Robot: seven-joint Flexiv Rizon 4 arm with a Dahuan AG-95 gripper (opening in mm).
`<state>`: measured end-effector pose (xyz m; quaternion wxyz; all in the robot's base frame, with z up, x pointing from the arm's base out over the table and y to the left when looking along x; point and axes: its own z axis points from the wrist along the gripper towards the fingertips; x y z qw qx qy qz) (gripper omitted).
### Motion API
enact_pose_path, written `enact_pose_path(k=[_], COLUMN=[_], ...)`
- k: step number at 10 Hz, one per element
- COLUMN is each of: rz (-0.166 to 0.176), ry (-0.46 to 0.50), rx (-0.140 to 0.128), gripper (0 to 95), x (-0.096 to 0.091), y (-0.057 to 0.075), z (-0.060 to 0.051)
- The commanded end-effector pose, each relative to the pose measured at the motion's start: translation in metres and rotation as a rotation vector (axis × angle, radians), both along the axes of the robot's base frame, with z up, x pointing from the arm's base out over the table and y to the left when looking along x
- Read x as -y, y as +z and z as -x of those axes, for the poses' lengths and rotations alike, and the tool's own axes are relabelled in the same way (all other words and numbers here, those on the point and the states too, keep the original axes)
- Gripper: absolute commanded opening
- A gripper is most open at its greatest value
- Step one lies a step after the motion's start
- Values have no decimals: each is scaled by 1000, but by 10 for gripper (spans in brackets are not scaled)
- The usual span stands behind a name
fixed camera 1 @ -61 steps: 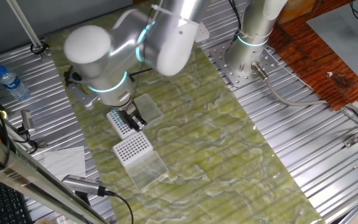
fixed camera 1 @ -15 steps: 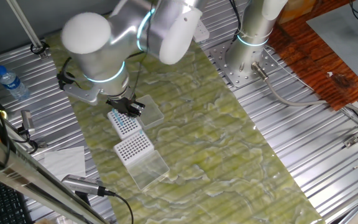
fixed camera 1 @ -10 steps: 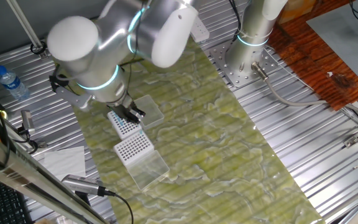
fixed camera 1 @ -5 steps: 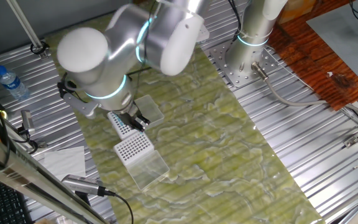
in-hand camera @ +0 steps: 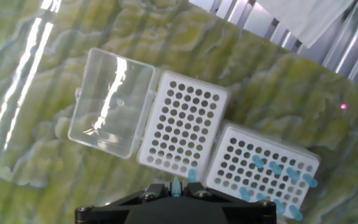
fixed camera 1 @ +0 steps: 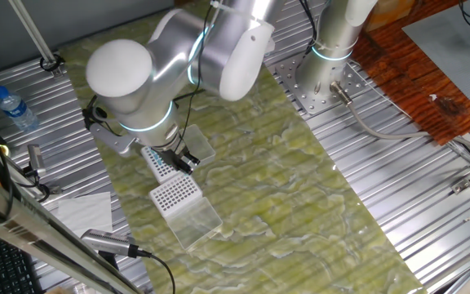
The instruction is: Transfer all medium pipette tips from one holder to another
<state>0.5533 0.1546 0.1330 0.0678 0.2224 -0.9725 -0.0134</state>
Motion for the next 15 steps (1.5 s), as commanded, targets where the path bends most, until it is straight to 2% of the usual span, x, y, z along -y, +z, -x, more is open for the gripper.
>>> enact_pose_path(k=[1,11,15], rz=[2,6,-1], ry=[0,1,16], rx=[8,23,47], gripper=[0,0,0], x=[1,-3,-4], y=[-2,-13,-20], z=[0,2,1])
